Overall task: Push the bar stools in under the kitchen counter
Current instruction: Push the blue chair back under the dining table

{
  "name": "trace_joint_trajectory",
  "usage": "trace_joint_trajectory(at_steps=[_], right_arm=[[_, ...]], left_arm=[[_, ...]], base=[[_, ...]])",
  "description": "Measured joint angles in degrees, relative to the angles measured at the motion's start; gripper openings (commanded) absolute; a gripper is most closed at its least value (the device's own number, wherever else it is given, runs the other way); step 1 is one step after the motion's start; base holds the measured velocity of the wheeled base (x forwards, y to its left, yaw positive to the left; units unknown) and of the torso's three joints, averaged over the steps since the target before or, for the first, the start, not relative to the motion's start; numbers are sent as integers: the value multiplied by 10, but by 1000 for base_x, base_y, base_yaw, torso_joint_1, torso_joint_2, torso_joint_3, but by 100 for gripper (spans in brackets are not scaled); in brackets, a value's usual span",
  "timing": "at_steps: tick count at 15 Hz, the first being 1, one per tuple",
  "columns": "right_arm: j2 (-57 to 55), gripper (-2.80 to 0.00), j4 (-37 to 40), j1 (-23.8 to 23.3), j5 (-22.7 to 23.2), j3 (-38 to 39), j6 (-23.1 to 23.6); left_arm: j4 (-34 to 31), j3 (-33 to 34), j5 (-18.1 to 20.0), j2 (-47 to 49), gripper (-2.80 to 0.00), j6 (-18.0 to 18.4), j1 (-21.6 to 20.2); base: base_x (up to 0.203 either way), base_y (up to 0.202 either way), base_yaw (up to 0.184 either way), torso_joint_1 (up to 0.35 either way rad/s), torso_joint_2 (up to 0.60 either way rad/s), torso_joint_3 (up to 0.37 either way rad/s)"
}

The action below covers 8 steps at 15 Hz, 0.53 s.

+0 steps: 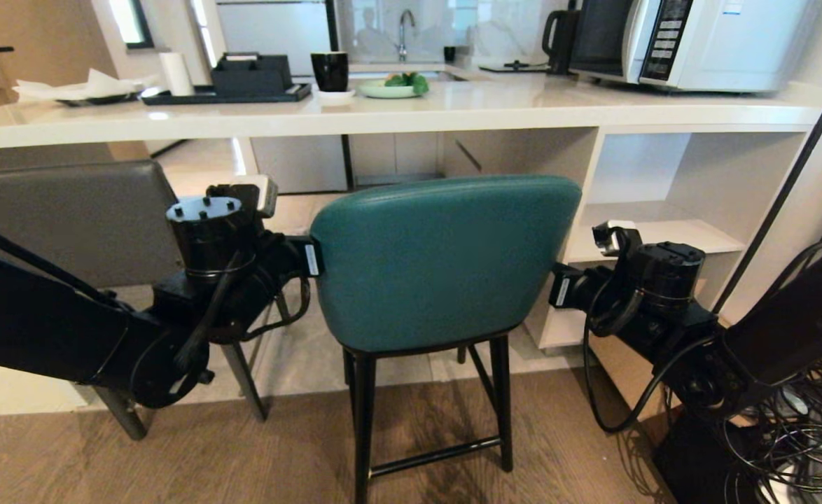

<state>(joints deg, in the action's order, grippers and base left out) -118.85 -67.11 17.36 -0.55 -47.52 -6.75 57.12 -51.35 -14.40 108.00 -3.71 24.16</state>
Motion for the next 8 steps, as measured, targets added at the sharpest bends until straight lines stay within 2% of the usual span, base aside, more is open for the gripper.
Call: trace_joint_trajectory(at_steps=[3,8], right_arm=[[4,-280,-24,2,-2,7,1],[32,-280,-32,11,-1,31,9]], left_arm=[[0,41,2,-1,-280,-3,-28],[-4,43,0,13,-280,3,-61]], base=[[0,0,0,0,0,0],[0,0,0,0,0,0]])
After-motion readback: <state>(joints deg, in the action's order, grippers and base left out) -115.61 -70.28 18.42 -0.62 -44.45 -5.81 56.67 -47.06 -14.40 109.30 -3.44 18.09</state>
